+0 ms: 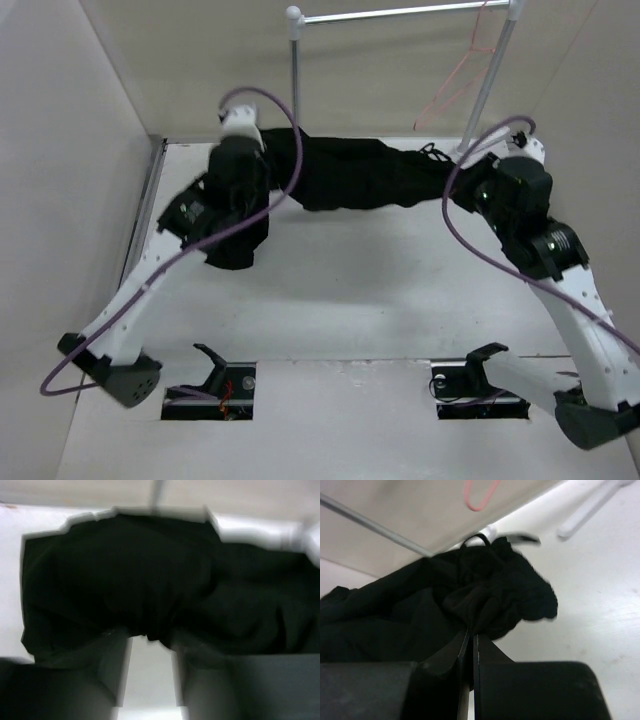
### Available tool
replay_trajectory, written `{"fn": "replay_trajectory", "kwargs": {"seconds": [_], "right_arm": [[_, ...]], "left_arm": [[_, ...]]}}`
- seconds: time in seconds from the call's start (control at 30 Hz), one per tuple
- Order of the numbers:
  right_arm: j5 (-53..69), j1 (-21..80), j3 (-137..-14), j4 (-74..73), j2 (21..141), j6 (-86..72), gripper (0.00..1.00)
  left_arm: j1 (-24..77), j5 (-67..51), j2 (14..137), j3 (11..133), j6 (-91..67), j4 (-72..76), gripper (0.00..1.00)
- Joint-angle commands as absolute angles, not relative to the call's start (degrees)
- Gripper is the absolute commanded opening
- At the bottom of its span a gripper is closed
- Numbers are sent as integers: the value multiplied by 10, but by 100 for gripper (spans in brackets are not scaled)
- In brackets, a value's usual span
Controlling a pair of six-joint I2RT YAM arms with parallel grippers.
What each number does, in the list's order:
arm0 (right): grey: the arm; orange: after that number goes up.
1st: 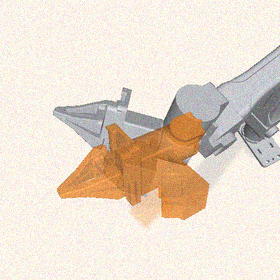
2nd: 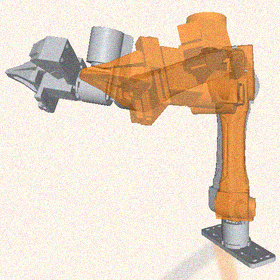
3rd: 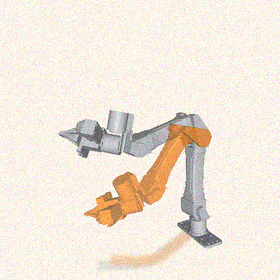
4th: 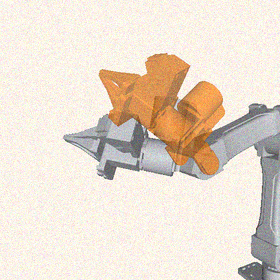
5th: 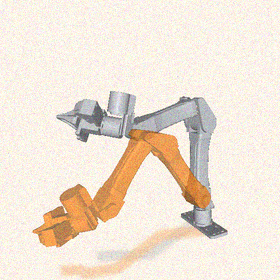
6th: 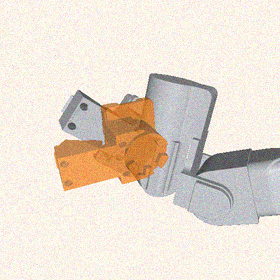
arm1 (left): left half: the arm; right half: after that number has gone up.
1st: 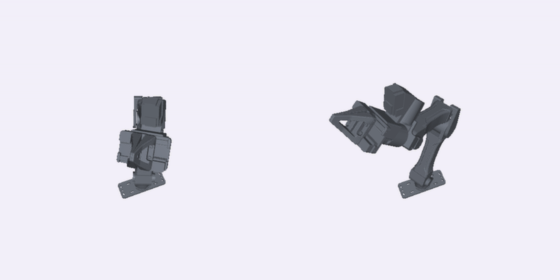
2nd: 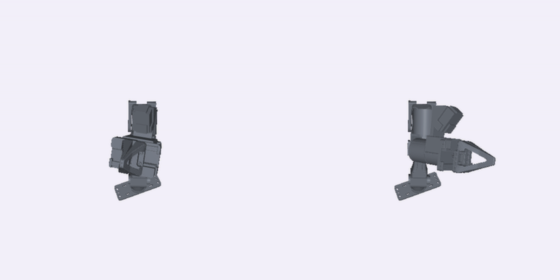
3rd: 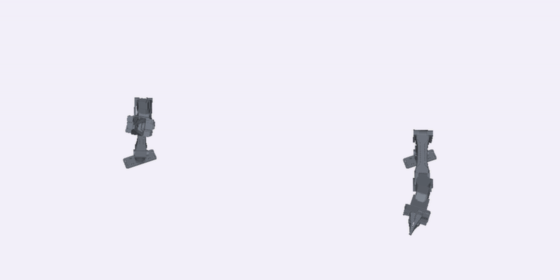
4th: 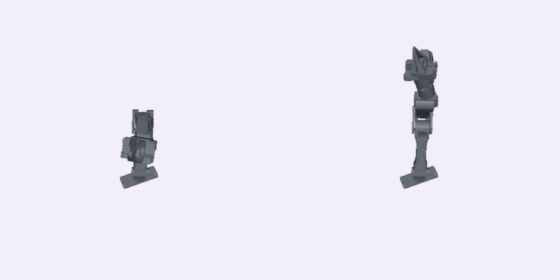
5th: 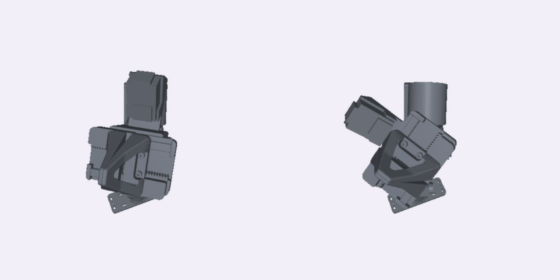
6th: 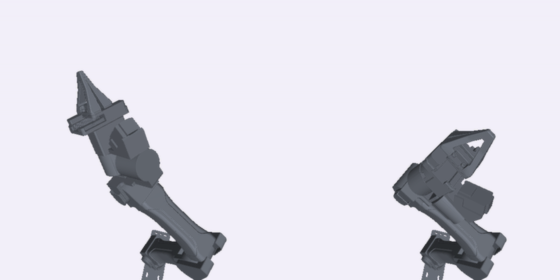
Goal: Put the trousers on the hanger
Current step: Flatten out the trousers at the center of the board.
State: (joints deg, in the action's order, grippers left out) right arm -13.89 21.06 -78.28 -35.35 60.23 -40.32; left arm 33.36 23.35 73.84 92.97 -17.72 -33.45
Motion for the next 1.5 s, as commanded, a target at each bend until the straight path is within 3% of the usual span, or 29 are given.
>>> {"fn": "replay_trajectory", "kwargs": {"seconds": [0.0,0.03,0.07,0.17,0.27,0.37,0.43,0.47,0.53,0.6,0.67,0.77,0.9,1.07,1.17,1.27,1.37,1.47], "right_arm": [[-211,182,-667,-391,547,-433,5],[-217,148,-636,-402,534,-447,6],[-217,113,-608,-405,524,-457,6],[-196,13,-563,-393,512,-470,21],[-184,-22,-549,-366,517,-462,56],[-188,9,-539,-361,516,-460,65],[-190,42,-522,-354,508,-460,62],[-191,63,-511,-350,505,-461,51],[-179,110,-489,-344,500,-465,19],[-164,168,-472,-346,503,-471,6],[-156,216,-455,-342,504,-480,6],[-147,286,-434,-323,497,-488,17],[-134,333,-425,-312,504,-495,23],[-121,349,-420,-302,518,-504,29],[-117,360,-424,-299,531,-498,37],[-117,364,-426,-298,537,-497,40],[-117,365,-425,-297,535,-497,43],[-116,357,-422,-295,527,-491,47]], "left_arm": [[445,293,670,753,-258,-365,51],[473,296,662,703,-292,-368,65],[492,294,655,667,-327,-372,70],[500,273,621,627,-389,-382,73],[455,268,581,608,-407,-378,76],[379,249,576,589,-418,-381,75],[319,230,586,568,-425,-370,73],[286,222,595,556,-430,-352,71],[225,196,619,531,-432,-304,65],[169,168,646,506,-442,-246,62],[125,131,676,490,-443,-181,62],[81,108,714,477,-455,-132,61],[28,109,751,456,-484,-120,48],[0,85,803,436,-496,-45,58],[-1,85,857,446,-500,-44,56],[-5,94,879,440,-519,-48,38],[-11,99,887,448,-520,-54,10],[-25,105,848,498,-522,-97,2]]}}
